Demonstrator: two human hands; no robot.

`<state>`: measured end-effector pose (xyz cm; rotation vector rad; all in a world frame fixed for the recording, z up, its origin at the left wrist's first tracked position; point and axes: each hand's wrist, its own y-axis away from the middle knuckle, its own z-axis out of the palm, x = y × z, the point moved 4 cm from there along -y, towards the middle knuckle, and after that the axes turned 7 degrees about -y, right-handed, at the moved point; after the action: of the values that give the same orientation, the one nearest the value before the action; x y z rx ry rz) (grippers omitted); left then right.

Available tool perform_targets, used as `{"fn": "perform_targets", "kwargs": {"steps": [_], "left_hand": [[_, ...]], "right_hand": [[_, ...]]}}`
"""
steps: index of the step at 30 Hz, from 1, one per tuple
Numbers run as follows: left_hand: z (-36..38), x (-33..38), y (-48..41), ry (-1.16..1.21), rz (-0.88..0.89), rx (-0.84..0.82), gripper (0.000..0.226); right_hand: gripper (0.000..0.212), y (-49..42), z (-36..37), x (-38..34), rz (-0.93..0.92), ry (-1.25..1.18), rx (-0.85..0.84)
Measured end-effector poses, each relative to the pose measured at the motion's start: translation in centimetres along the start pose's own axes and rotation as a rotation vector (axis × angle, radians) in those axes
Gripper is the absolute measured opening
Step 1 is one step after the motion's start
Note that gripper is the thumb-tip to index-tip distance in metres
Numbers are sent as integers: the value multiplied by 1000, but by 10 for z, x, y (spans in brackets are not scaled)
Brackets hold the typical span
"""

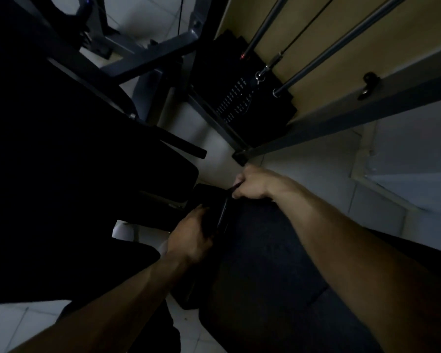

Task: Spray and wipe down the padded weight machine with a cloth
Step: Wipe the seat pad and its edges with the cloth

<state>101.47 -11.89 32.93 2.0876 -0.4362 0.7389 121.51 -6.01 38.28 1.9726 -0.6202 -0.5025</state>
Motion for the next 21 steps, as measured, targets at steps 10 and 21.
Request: {"fn": "perform_targets", "kwargs": {"steps": [10, 21], "left_hand": [[12, -8, 3, -14, 0, -72, 85], [1, -23, -5, -69, 58, -70, 101]], "right_hand": [[26, 27, 42, -14, -383, 421, 221], [31, 47, 63, -21, -485, 437, 266]]}}
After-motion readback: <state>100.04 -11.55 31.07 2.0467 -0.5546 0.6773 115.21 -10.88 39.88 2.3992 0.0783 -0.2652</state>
